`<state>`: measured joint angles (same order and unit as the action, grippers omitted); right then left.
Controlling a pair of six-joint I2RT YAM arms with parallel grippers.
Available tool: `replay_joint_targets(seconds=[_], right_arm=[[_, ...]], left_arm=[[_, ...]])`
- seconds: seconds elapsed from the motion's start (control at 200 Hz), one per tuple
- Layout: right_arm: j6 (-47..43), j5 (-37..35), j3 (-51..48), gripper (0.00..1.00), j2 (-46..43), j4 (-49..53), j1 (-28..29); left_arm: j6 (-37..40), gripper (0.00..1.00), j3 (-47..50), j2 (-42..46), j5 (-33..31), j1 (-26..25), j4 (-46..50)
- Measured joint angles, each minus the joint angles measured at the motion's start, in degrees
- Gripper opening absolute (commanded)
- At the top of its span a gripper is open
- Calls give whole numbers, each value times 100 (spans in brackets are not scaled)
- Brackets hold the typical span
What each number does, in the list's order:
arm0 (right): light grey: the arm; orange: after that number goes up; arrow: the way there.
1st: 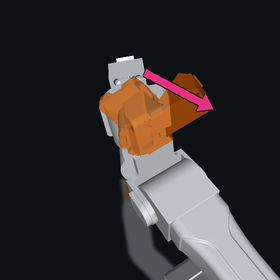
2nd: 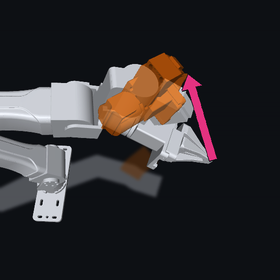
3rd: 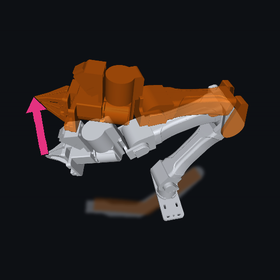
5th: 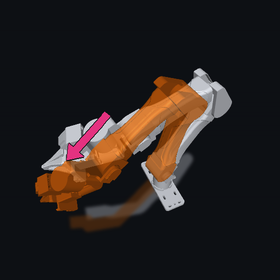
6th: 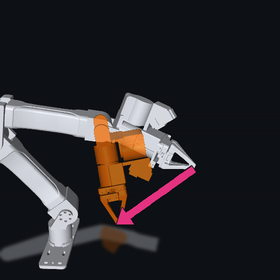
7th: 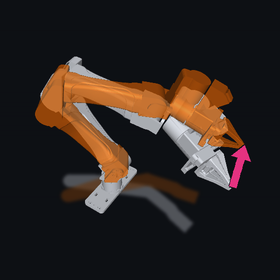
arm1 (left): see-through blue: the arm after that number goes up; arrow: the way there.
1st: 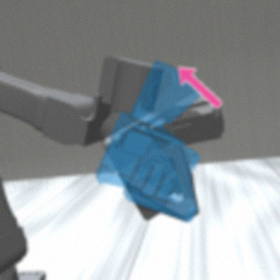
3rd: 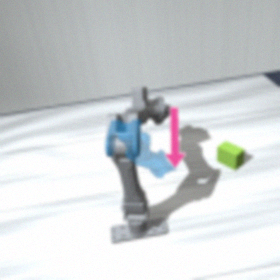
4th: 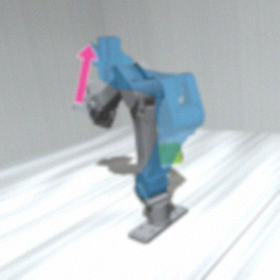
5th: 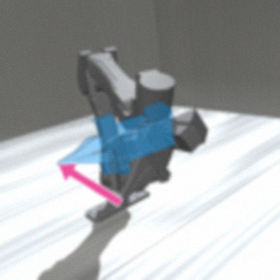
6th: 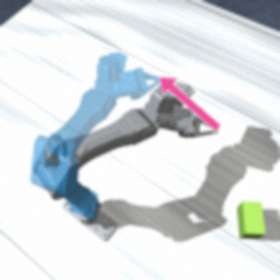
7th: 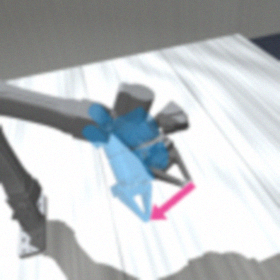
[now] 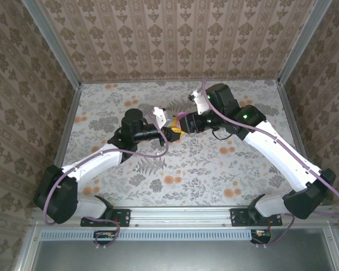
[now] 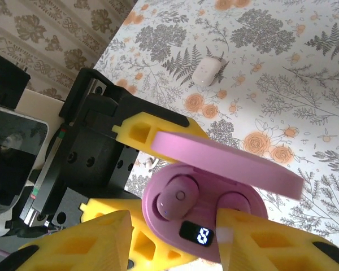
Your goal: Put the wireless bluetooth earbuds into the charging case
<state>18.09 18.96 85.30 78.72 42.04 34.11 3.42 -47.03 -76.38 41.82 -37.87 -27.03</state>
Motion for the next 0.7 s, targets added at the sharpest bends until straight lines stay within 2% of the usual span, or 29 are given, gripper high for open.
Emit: replay_joint_targets(seconds=[0.2, 0.43, 0.7], right_arm=[[164, 310, -273, 36, -254, -304, -151], [358, 634, -782, 33, -745, -879, -367], [557, 343, -1344, 38, -1471, -1495, -774]], left_arm=[[0, 23, 0, 24, -42, 13, -61], [2, 23, 0, 39, -101, 13, -85], [2, 23, 0, 39, -116, 13, -85]])
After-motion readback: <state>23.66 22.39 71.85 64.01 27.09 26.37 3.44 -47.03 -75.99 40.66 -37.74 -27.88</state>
